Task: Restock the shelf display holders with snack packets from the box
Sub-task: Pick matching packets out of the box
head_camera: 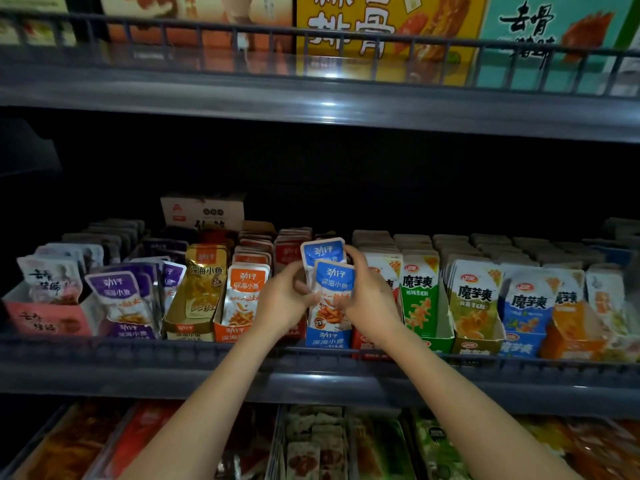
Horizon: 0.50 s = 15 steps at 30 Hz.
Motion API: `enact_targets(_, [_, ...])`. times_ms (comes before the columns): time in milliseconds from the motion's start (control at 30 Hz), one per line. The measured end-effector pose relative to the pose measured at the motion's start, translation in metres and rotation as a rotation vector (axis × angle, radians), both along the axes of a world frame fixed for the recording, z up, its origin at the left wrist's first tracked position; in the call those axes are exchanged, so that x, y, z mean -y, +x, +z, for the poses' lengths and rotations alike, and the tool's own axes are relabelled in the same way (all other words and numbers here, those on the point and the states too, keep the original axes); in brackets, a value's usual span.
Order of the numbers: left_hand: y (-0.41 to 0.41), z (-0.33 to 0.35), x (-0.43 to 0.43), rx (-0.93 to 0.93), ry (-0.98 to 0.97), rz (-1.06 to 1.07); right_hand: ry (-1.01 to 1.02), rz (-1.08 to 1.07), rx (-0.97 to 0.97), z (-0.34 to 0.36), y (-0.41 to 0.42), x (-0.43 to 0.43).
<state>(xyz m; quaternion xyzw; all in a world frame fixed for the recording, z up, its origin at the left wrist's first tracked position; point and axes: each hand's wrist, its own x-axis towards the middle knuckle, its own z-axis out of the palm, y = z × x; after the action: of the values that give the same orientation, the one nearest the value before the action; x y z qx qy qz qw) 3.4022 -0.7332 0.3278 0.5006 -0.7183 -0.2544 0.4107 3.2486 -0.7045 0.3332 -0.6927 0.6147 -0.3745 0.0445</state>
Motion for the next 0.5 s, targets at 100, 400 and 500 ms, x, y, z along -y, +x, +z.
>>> enact_targets(100, [0.004,0.0,0.002,-0.003,0.034,-0.021,0.001,-0.051,-0.124,0.005,-0.005,0.001])
enact_targets(400, [-0.004,0.01,-0.001,-0.134,0.039,-0.145,0.153,0.063,0.157,0.009,-0.019,-0.009])
enact_targets(500, [0.002,0.009,-0.002,-0.037,0.019,-0.183,0.193,0.098,0.105,0.01,-0.025,-0.015])
